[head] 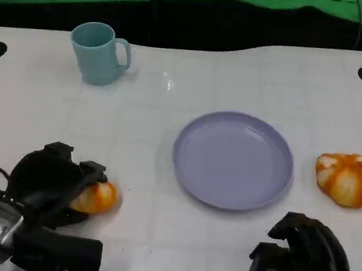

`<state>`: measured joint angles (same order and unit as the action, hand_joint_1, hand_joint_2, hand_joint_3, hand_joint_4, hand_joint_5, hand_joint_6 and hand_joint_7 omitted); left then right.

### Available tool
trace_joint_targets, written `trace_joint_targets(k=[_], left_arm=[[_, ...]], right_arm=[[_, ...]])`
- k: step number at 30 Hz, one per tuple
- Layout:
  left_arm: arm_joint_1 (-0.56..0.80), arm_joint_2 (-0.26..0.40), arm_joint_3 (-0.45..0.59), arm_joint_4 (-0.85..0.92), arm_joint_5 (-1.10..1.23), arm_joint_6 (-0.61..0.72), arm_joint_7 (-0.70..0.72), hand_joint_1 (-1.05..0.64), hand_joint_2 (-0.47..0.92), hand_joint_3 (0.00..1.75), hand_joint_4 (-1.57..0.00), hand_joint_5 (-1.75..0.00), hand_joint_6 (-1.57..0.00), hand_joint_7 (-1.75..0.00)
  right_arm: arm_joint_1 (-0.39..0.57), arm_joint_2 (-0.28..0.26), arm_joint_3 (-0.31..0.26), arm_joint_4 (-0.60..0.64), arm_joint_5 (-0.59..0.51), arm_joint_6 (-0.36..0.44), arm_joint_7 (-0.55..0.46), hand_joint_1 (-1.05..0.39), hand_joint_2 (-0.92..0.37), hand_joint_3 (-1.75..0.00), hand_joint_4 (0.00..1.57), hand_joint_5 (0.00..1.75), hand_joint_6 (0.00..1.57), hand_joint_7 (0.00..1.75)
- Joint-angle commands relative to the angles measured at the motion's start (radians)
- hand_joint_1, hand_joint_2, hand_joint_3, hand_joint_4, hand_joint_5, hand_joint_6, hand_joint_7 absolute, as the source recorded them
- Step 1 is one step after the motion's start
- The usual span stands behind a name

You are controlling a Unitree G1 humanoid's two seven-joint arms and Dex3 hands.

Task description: Grasp the bread from the table and place it into the plate.

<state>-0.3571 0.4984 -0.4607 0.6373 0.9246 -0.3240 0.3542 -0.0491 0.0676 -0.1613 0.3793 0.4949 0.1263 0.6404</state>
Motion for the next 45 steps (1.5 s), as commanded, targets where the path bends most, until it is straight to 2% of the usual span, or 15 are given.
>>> trace_joint_targets(k=[1,4,7,8,14,19,25,29,33,35,38,39,41,45], left_arm=[[0.032,-0.017,0.043,0.024,-0.093,-0.047,0.064,-0.28,0.52,1.22,-0.77,-1.75,-0.70,-1.35],[0.049,-0.035,0.079,0.004,-0.168,-0.068,0.066,-0.27,0.49,1.26,-0.78,-1.75,-0.68,-1.39],[0.080,-0.068,0.142,-0.049,-0.283,-0.100,0.048,-0.24,0.43,1.39,-0.77,-1.75,-0.57,-1.66],[0.084,-0.070,0.148,-0.060,-0.295,-0.101,0.040,-0.24,0.42,1.43,-0.77,-1.75,-0.55,-1.70],[0.095,-0.074,0.166,-0.140,-0.317,-0.085,-0.008,-0.25,0.40,1.46,-0.76,-1.75,-0.55,-1.75],[0.076,-0.093,0.164,-0.177,-0.307,-0.077,-0.024,-0.23,0.44,1.30,-0.77,-1.75,-0.59,-1.70],[0.043,-0.108,0.155,-0.151,-0.288,-0.090,-0.013,-0.22,0.46,1.18,-0.79,-1.75,-0.58,-1.70],[-0.075,-0.153,0.111,-0.074,-0.237,-0.105,0.013,-0.26,0.51,1.02,-0.80,-1.75,-0.64,-1.56],[-0.143,-0.174,0.090,-0.003,-0.210,-0.138,0.052,-0.27,0.52,0.99,-0.81,-1.75,-0.64,-1.57],[-0.198,-0.190,0.071,0.041,-0.186,-0.149,0.078,-0.26,0.51,0.95,-0.80,-1.75,-0.57,-1.71],[-0.251,-0.206,0.050,0.082,-0.161,-0.147,0.094,-0.26,0.52,0.94,-0.82,-1.75,-0.57,-1.74],[-0.277,-0.215,0.039,0.098,-0.151,-0.143,0.094,-0.28,0.51,0.98,-0.85,-1.75,-0.66,-1.60],[-0.309,-0.225,0.026,0.121,-0.139,-0.140,0.096,-0.29,0.50,1.02,-0.87,-1.75,-0.77,-1.43],[-0.370,-0.256,0.001,0.162,-0.135,-0.129,0.070,-0.29,0.48,1.04,-0.89,-1.75,-0.83,-1.33]], right_arm=[[0.008,-0.009,-0.007,-0.018,0.012,0.008,-0.002,-1.03,-0.70,0.00,1.57,0.71,1.57,0.33],[0.008,-0.009,-0.008,-0.018,0.012,0.008,-0.002,-1.03,-0.70,0.00,1.57,0.71,1.57,0.34],[0.007,-0.009,-0.010,-0.013,0.014,0.009,-0.002,-1.03,-0.70,0.00,1.57,0.71,1.57,0.34],[0.006,-0.009,-0.010,-0.013,0.013,0.008,-0.003,-1.03,-0.70,0.00,1.57,0.72,1.57,0.35],[-0.002,-0.015,-0.008,-0.002,0.006,0.003,-0.001,-1.04,-0.71,-0.01,1.57,0.73,1.57,0.37],[-0.009,-0.013,-0.011,0.010,0.009,0.001,0.001,-1.04,-0.71,0.00,1.57,0.73,1.57,0.38],[-0.015,-0.014,-0.015,0.021,0.013,0.004,0.004,-1.03,-0.71,0.00,1.57,0.73,1.57,0.38],[-0.020,-0.014,-0.014,0.032,0.007,-0.010,0.008,-1.04,-0.71,0.00,1.57,0.74,1.57,0.39],[-0.021,-0.011,-0.014,0.036,0.008,-0.012,0.007,-1.04,-0.71,0.00,1.57,0.74,1.57,0.38],[-0.018,-0.008,-0.011,0.036,0.002,-0.022,0.006,-1.04,-0.71,0.00,1.57,0.75,1.57,0.39],[-0.015,-0.007,-0.007,0.037,-0.002,-0.030,0.007,-1.05,-0.71,0.00,1.57,0.76,1.57,0.40],[-0.012,-0.007,-0.005,0.033,-0.001,-0.029,0.008,-1.05,-0.71,0.00,1.57,0.75,1.57,0.40],[-0.009,-0.006,-0.003,0.029,-0.001,-0.028,0.009,-1.05,-0.71,0.00,1.57,0.75,1.57,0.39],[-0.006,-0.005,-0.004,0.026,0.007,-0.021,0.013,-1.05,-0.70,0.00,1.57,0.73,1.57,0.37]])
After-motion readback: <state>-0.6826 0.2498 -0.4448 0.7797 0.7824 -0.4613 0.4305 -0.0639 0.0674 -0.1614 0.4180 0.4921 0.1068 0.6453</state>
